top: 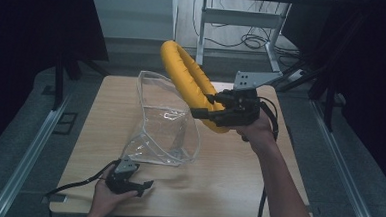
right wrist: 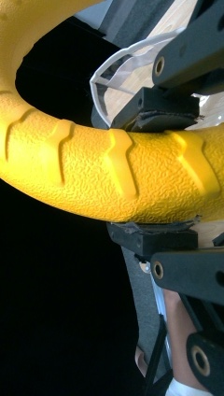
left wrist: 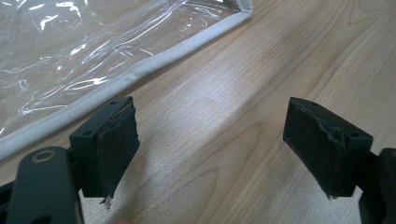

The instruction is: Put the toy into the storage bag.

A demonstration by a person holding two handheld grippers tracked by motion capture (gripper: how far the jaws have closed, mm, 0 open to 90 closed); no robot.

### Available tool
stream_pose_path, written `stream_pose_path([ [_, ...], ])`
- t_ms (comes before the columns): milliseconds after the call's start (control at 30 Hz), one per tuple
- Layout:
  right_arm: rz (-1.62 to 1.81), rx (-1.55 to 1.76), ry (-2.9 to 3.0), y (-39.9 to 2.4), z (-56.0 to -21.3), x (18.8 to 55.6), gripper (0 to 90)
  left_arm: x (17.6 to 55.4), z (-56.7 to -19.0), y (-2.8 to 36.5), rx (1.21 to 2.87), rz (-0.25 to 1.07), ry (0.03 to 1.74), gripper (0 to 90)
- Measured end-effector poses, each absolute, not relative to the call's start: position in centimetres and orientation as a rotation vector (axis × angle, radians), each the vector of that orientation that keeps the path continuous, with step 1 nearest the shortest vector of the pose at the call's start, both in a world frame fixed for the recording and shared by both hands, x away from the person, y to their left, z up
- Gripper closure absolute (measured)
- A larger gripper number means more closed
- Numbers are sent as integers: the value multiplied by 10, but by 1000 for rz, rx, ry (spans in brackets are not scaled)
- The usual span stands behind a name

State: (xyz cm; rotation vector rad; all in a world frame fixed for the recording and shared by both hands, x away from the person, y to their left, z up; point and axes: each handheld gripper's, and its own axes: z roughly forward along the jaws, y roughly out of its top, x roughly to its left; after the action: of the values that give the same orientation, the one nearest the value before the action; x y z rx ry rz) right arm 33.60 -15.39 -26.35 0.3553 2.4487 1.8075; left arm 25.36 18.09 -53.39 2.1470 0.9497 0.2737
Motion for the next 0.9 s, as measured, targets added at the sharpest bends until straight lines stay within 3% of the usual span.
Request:
stream_pose_path([
  [900, 1882, 213, 2471, -122, -251, 318, 512, 253, -534, 181, 2144, 276, 951, 182],
])
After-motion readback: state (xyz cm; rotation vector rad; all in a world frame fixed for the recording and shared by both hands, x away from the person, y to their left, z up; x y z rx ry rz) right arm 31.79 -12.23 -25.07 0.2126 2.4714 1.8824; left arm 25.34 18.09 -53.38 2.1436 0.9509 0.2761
